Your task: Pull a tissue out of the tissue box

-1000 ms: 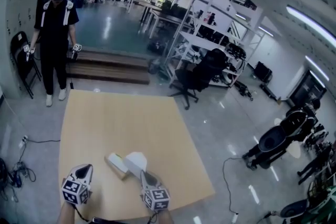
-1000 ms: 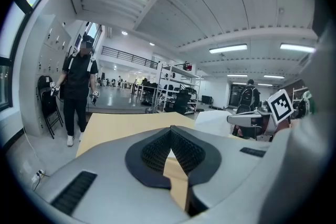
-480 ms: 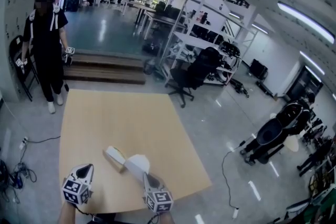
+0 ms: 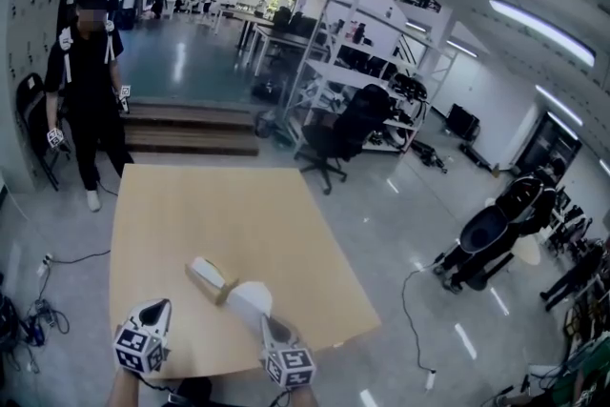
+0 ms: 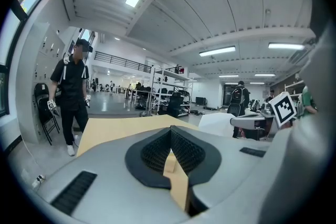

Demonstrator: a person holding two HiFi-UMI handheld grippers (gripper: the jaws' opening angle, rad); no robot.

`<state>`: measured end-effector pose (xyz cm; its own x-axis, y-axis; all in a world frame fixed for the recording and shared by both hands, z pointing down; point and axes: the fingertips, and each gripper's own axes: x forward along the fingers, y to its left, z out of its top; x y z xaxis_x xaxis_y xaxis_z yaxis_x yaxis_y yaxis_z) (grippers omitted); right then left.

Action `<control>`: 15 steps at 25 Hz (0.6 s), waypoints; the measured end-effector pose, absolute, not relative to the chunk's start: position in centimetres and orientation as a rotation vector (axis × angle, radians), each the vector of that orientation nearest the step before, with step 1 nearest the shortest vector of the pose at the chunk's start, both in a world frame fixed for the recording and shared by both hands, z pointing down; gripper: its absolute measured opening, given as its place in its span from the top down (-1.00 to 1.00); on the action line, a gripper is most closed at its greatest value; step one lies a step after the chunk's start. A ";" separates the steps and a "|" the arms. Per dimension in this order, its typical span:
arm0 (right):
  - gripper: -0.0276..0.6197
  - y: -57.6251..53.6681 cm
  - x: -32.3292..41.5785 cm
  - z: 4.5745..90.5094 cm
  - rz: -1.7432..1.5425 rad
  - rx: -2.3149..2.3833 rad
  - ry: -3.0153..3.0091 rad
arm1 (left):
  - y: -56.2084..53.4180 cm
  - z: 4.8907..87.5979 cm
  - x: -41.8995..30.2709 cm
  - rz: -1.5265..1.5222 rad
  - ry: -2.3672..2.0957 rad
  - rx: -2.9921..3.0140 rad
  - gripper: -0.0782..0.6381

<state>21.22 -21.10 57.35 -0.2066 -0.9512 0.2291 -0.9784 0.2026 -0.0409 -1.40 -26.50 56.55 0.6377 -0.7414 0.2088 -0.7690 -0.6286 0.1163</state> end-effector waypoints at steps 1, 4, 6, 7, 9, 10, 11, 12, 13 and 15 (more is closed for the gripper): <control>0.90 -20.7 21.1 57.4 0.268 1.878 -2.315 | -26.1 56.5 -1.5 0.210 -1.240 2.666 0.76; 0.90 -19.9 20.8 57.3 0.274 1.889 -2.322 | -25.4 56.3 -1.7 0.203 -1.239 2.672 0.76; 0.90 -19.4 20.7 57.2 0.274 1.891 -2.325 | -24.9 55.9 -1.7 0.196 -1.242 2.678 0.76; 0.90 -19.2 20.7 57.1 0.274 1.891 -2.325 | -24.7 55.9 -1.6 0.197 -1.240 2.680 0.76; 0.90 -18.7 20.7 57.1 0.276 1.894 -2.327 | -24.3 55.8 -1.6 0.201 -1.238 2.684 0.76; 0.90 -18.5 20.7 57.0 0.278 1.897 -2.327 | -24.1 55.6 -1.7 0.201 -1.239 2.686 0.76; 0.90 -18.3 20.6 57.0 0.279 1.899 -2.327 | -23.8 55.5 -1.7 0.201 -1.241 2.687 0.76; 0.90 -18.0 20.6 57.0 0.279 1.899 -2.327 | -23.6 55.4 -1.8 0.200 -1.241 2.687 0.76; 0.90 -17.8 20.7 57.0 0.278 1.899 -2.326 | -23.4 55.5 -1.7 0.200 -1.240 2.687 0.76; 0.90 -17.3 21.0 57.0 0.276 1.897 -2.323 | -23.1 55.5 -1.5 0.198 -1.239 2.688 0.76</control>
<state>20.95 -17.35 57.00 -0.2018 -0.9555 0.2150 -0.9793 0.1934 -0.0595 -1.48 -23.10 55.50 0.6452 -0.7393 0.1927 -0.7625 -0.6388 0.1025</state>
